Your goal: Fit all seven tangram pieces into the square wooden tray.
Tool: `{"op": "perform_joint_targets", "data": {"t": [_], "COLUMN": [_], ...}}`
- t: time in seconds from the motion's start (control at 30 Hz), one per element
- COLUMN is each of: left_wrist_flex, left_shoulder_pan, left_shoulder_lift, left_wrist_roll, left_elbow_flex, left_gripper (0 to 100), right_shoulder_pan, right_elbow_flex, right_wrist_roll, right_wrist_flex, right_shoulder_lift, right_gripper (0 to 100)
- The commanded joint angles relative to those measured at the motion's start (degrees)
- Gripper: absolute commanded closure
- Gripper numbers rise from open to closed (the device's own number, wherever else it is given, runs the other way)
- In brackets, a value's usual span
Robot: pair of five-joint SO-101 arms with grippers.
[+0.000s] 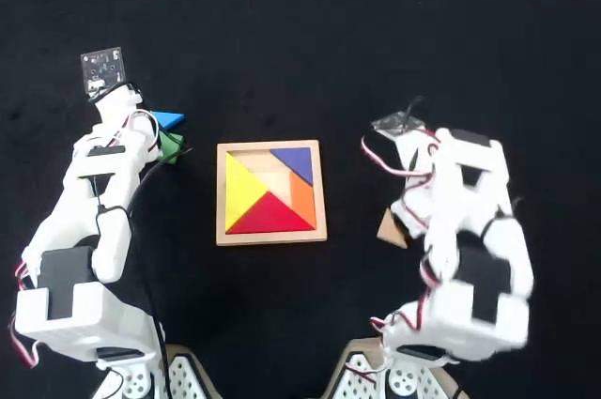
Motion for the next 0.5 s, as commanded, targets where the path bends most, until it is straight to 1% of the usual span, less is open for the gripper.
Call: {"op": "perform_joint_targets", "data": {"t": [0.0,0.07,0.1,0.13,0.2,0.23,0.27,0.37,0.47], "left_wrist_flex": [-0.1,-0.1,-0.1,-0.1,-0.1,-0.1,-0.1,-0.1,-0.1], "left_shoulder_pan": [0.7,0.7,0.7,0.7,0.7,0.7,0.7,0.6,0.6], "left_shoulder_lift": [-0.3,-0.3,-0.3,-0.3,-0.3,-0.3,-0.3,-0.3,-0.3], "left_wrist_roll": [0.5,0.5,0.5,0.5,0.5,0.5,0.5,0.5,0.5], "left_elbow_flex": [-3.4,-3.4,-3.4,-3.4,-3.4,-3.4,-3.4,-3.4,-3.4], "left_gripper": [96,96,96,96,96,96,96,96,96], "right_shoulder_pan": [0.4,-0.9,-2.0,-3.2,-4.7,-5.2,-5.6,-8.5,-11.6], "right_elbow_flex": [5.9,11.3,13.8,16.0,19.8,21.1,22.0,22.1,19.9], "right_wrist_roll": [1.1,0.4,-1.7,-4.8,-11.0,-13.0,-14.0,-12.1,-11.2], "right_wrist_flex": [-2.3,-3.7,-4.6,-4.7,-4.7,-4.7,-4.7,-2.7,-0.4], "right_shoulder_lift": [-14.8,-23.3,-27.3,-30.9,-36.9,-38.8,-40.0,-38.8,-33.9], "right_gripper": [98.8,98.5,97.6,94.7,84.7,80.2,77.9,78.9,78.6]}}
